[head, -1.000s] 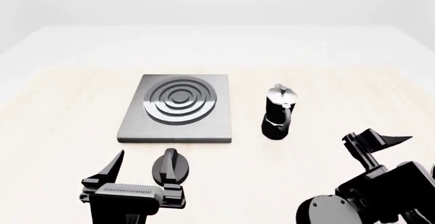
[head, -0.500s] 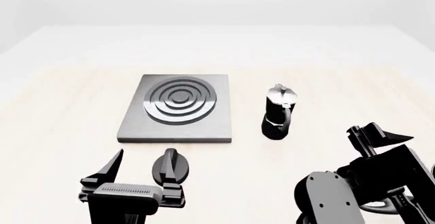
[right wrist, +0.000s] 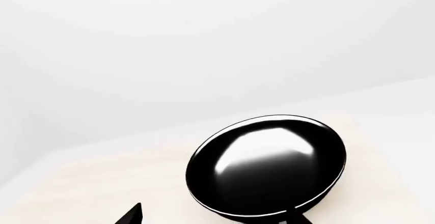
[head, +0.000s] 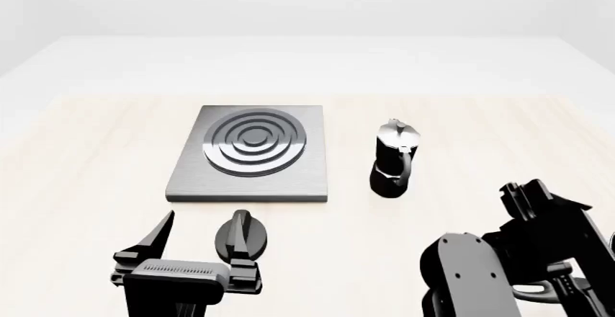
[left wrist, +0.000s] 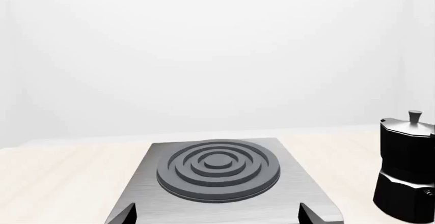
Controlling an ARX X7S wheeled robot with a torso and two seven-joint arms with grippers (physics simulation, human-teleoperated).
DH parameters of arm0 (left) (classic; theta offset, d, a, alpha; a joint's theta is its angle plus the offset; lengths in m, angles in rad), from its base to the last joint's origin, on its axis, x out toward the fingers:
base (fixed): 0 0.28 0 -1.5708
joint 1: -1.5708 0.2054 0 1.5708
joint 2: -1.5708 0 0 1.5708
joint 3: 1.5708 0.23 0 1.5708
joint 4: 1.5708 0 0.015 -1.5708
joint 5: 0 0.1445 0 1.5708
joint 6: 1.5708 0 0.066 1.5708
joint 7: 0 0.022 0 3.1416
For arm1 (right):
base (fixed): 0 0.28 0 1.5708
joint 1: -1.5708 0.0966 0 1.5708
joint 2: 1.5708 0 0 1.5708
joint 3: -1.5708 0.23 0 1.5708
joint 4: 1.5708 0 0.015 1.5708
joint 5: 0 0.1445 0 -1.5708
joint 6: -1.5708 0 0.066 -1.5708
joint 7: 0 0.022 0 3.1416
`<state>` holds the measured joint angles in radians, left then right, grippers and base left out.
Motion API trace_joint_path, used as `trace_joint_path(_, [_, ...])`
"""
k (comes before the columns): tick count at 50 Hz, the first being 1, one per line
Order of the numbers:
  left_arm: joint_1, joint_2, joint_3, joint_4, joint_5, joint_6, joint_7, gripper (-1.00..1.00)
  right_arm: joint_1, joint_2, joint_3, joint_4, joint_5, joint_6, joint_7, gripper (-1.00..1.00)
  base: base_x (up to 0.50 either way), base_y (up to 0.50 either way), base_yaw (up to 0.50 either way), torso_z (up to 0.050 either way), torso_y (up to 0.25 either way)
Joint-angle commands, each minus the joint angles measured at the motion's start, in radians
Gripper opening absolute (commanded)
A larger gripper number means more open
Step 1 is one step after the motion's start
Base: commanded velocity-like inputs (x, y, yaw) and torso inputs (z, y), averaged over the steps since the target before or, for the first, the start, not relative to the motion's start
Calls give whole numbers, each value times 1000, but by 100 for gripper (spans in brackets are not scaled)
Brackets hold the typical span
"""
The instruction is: Put the frying pan on the stove.
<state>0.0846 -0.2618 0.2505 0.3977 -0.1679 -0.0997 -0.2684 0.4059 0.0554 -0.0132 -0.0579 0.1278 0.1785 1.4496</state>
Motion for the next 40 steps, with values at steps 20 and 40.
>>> trace_joint_path(20, [1, -12, 10, 2, -10, 5, -12, 100, 68, -3, 23, 187, 43, -55, 30, 100, 0, 0, 0, 0, 0])
trace_joint_path(40, [-5, -17, 19, 4, -15, 3, -20, 100, 79, 20, 36, 256, 65, -51, 20, 100, 0, 0, 0, 0, 0])
